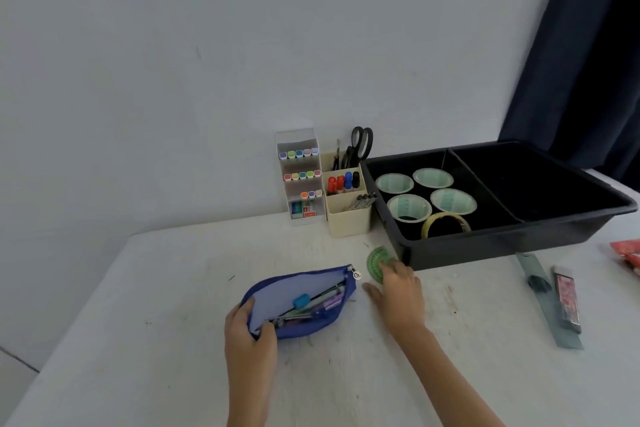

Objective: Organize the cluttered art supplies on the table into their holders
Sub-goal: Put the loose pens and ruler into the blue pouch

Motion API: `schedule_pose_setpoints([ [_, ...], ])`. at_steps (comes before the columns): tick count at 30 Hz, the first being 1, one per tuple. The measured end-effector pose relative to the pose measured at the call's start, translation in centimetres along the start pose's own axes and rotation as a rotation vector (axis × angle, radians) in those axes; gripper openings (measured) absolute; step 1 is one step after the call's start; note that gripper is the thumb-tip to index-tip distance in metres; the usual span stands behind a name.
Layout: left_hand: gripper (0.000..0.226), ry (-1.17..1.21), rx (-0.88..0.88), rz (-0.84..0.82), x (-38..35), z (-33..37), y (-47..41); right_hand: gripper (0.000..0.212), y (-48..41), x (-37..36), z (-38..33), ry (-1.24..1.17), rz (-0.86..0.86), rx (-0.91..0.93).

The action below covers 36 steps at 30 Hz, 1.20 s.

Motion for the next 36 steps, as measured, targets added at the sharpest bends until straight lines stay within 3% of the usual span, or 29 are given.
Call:
schedule_pose_setpoints([
  [5,0.043,0.003,0.0,-0.016,-0.1,0.7,0.8,0.033,0.2,-0.2,-1.0,0.168,0.058,0.003],
  [8,0.044,-0.006,0.002,-0.015,-0.1,0.8,1.1,0.027,0.5,1.0,-2.2,0.248,-0.069,0.031],
  [11,0.045,-0.019,0.005,-0.031,-0.1,1.1,1.6,0.024,0.6,2.7,-1.4,-0.04,0.001,-0.117],
  [13,0.046,-0.024,0.006,-0.045,-0.1,1.1,1.7,0.016,2.0,5.0,-1.8,-0.288,0.163,-0.126],
  [16,0.047,-0.021,-0.002,-0.07,-0.5,1.4,1.7,0.016,5.1,9.3,-4.7,-0.669,0.478,0.102],
  [19,0.046,-0.017,-0.011,-0.113,-1.6,1.6,2.1,0.017,6.6,10.2,-7.0,-0.8,0.477,0.298],
  [21,0.044,-0.008,-0.001,-0.15,-2.6,1.7,2.7,0.012,6.7,8.8,-7.0,-0.703,0.39,0.303],
  [23,0.043,-0.014,-0.005,-0.181,-3.9,1.8,3.3,0.024,6.7,7.0,-5.7,-0.545,0.283,0.256],
  [25,0.045,-0.031,-0.019,-0.205,-5.2,1.9,3.8,0.036,6.7,6.2,-4.0,-0.533,0.252,0.167],
  [32,0.045,-0.008,-0.013,-0.278,-9.8,2.4,5.7,0.03,6.8,9.7,1.5,-0.545,0.513,0.052],
  [36,0.046,0.001,-0.031,-0.33,-12.5,2.8,6.7,0.032,6.5,11.6,7.9,-0.39,0.687,-0.178],
])
Point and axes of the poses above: each hand's wrist, its own y-axis away from the middle knuckle, its own x-axis out of the back of the hand, z = x × y, the point moved 5 cm from there along -y, towards the middle knuckle, and after that the axes turned 4 degrees about x, right-handed, at the moved point
